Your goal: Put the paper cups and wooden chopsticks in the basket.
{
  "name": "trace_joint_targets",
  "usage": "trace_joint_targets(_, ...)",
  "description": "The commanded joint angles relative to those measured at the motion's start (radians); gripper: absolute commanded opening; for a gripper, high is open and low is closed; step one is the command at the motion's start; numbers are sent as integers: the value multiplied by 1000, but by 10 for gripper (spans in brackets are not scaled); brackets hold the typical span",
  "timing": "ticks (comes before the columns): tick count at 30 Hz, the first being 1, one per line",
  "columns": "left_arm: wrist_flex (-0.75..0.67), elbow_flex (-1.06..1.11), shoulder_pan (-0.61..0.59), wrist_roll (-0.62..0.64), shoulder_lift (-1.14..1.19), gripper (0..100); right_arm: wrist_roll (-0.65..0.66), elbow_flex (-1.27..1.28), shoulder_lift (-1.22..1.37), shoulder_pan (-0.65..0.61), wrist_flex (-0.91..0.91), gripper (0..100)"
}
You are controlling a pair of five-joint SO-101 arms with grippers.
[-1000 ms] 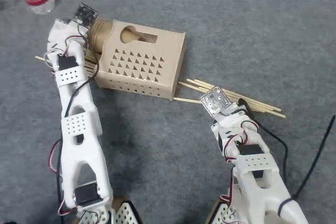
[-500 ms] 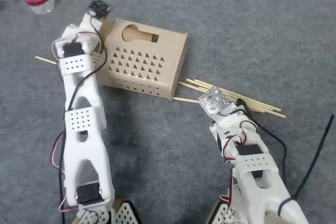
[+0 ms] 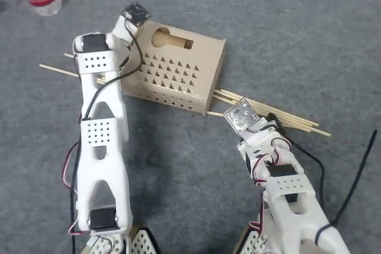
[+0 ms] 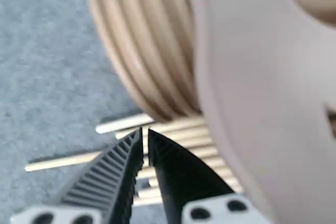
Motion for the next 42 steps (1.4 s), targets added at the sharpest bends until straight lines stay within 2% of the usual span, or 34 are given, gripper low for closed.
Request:
trace_joint_targets(1, 83, -24, 17, -48, -60, 12, 11, -5, -15, -2, -19, 252)
trace_joint_targets(5, 83, -25, -28, -57, -68, 12, 11, -5, -15, -2, -19, 252)
trace_joint_targets(8, 83, -4, -35, -164, -64, 12, 11, -5, -15, -2, -19, 252)
trace_joint_targets(12, 84, 151, -12, -319, -100, 12, 11, -5, -15, -2, -19, 252)
trace_joint_targets(14, 84, 243, 6, -351, -147, 12, 11, -5, -15, -2, -19, 252)
trace_joint_targets(24, 83, 725, 118, -358, -483, 11, 11, -8, -15, -2, -21, 252)
trace_joint_targets(28, 80, 957, 203, -359, -600, 11, 11, -8, -15, -2, -21, 252)
trace_joint_targets(32, 77, 1092, 270, -359, -703, 11, 11, -5, -15, -2, -21, 252)
trace_joint_targets(35, 74, 1081, 250, -359, -789, 11, 11, -5, -15, -2, -21, 252)
trace_joint_targets(42, 23, 848, 40, -350, -951, 12, 11, -5, -15, -2, -21, 252)
